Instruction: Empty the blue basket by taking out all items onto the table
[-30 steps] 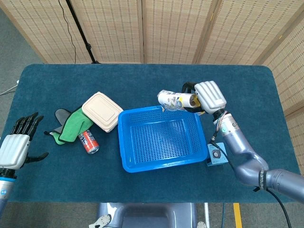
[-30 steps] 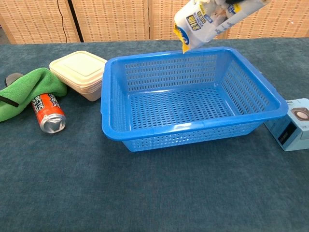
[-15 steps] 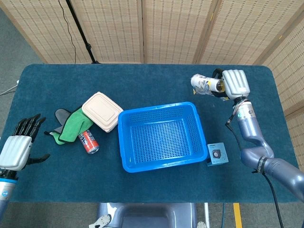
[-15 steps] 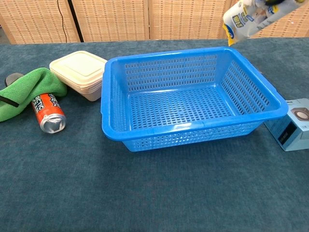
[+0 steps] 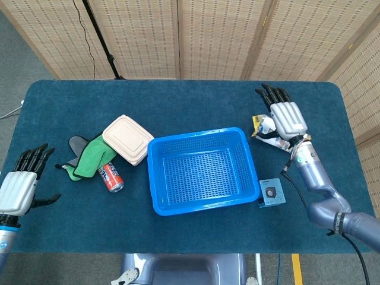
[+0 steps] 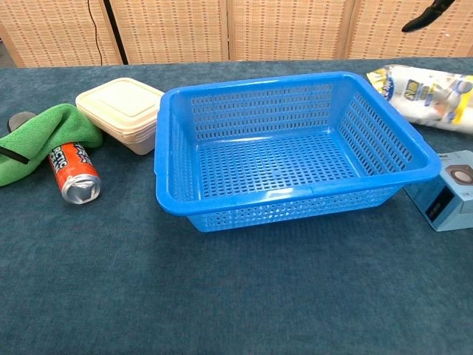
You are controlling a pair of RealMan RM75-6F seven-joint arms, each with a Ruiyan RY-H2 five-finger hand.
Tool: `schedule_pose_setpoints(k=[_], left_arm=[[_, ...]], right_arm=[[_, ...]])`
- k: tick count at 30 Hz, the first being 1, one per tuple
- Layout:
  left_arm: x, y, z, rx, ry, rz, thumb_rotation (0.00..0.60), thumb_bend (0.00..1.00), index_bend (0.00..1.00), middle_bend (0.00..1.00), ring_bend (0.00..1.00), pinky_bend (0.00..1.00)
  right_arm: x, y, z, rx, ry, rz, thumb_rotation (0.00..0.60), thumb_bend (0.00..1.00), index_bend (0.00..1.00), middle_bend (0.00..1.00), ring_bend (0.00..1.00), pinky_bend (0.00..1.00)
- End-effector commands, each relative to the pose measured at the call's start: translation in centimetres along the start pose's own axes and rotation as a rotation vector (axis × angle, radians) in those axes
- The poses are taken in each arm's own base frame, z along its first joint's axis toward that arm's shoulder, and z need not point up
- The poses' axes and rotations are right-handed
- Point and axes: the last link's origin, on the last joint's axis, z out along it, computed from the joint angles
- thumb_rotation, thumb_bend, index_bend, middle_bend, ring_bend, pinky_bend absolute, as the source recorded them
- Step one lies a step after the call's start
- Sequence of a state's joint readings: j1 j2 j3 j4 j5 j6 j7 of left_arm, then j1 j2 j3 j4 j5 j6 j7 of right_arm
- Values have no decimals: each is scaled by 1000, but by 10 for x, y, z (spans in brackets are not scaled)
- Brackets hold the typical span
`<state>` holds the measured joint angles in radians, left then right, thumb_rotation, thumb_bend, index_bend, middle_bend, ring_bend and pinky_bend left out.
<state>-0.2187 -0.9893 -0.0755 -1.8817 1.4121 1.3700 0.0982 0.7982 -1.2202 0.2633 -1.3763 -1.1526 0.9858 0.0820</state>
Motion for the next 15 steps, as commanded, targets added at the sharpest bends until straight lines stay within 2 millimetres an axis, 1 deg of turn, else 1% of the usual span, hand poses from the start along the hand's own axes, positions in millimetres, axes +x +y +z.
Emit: schedule_pose_setpoints(k=[1,3,6,9,10,12,15], left_arm=[[-2,-4,-10,18,8,-6,600,56,0,0,0,0],[-5,-9,-18,35,15,-4,600,56,0,0,0,0],[-11,-15,-22,26,53,11,600,55,0,0,0,0],[-21,-21,-24,28,45,3,600,55,0,0,0,0],[-21,-23,-24,25,47,9,600,55,0,0,0,0],[-21,-23,-25,19,61,21,600,55,0,0,0,0],[-23,-22,-26,7,54,21,600,56,0,0,0,0]], right_arm=[[24,12,-62,51,97,-47,600,0,0,0,0,0],[17,27,-95,41,125,-94,600,0,0,0,0,0],[3,48,-132,2,152,-131,600,0,0,0,0,0],[-13,69,-164,-58,167,-179,600,0,0,0,0,0],[-17,77,-174,-81,168,-188,600,0,0,0,0,0],[-24,86,-187,-107,172,-199,600,0,0,0,0,0],[-27,96,-202,-142,172,-214,600,0,0,0,0,0]])
